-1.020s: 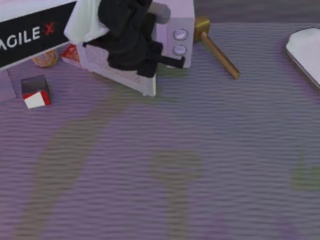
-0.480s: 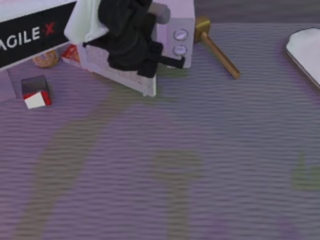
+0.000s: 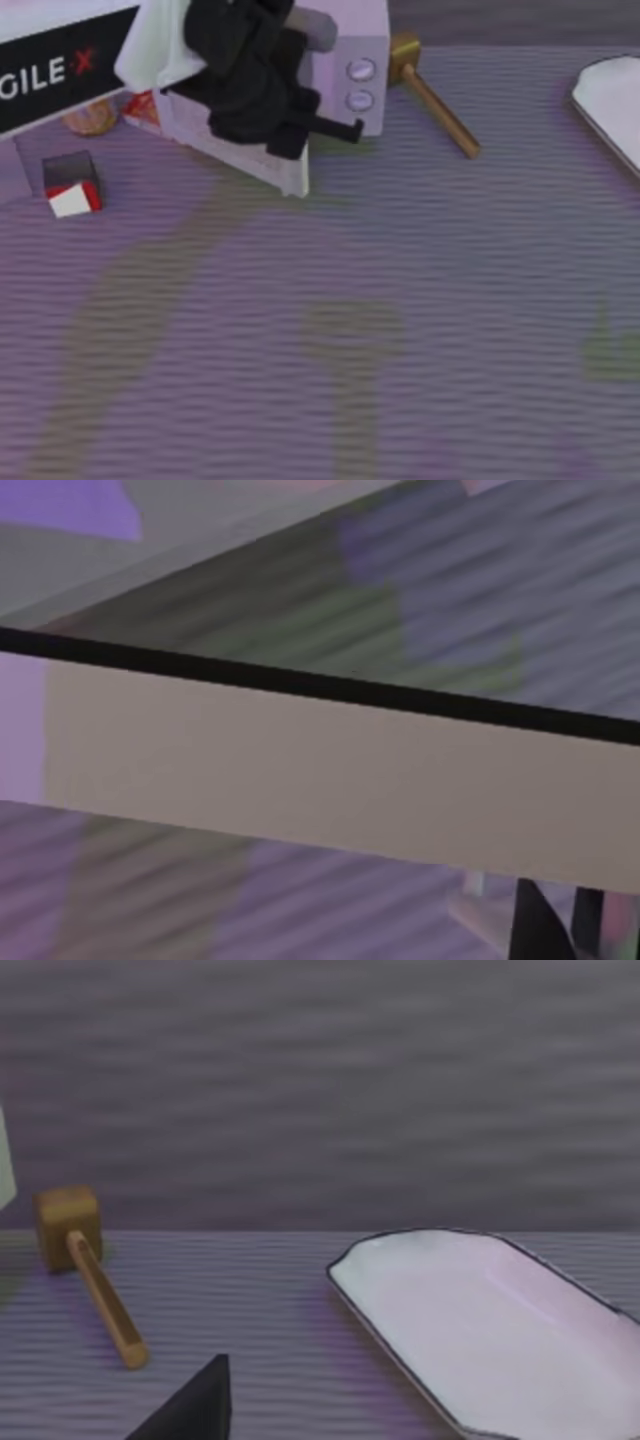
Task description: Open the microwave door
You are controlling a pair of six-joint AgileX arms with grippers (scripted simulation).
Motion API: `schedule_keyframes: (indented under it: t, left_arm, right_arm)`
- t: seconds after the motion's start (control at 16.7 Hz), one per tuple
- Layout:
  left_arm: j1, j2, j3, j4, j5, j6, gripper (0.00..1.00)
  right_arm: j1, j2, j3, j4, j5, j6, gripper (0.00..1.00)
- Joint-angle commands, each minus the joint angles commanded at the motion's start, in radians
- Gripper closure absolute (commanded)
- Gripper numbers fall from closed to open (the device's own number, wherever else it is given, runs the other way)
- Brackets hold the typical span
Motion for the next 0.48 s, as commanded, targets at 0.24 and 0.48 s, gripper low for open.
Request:
schedule_keyframes:
  t: [0.24, 0.48]
  left_arm:
    - [0.026, -0.044, -0.067, 0.016, 0.043, 0.081, 1.00]
    - [0.028, -0.053, -0.070, 0.022, 0.047, 0.089, 1.00]
  right_arm:
    - [0.000, 0.000, 0.000, 0.000, 0.000, 0.000, 0.00]
    - [0.000, 0.000, 0.000, 0.000, 0.000, 0.000, 0.00]
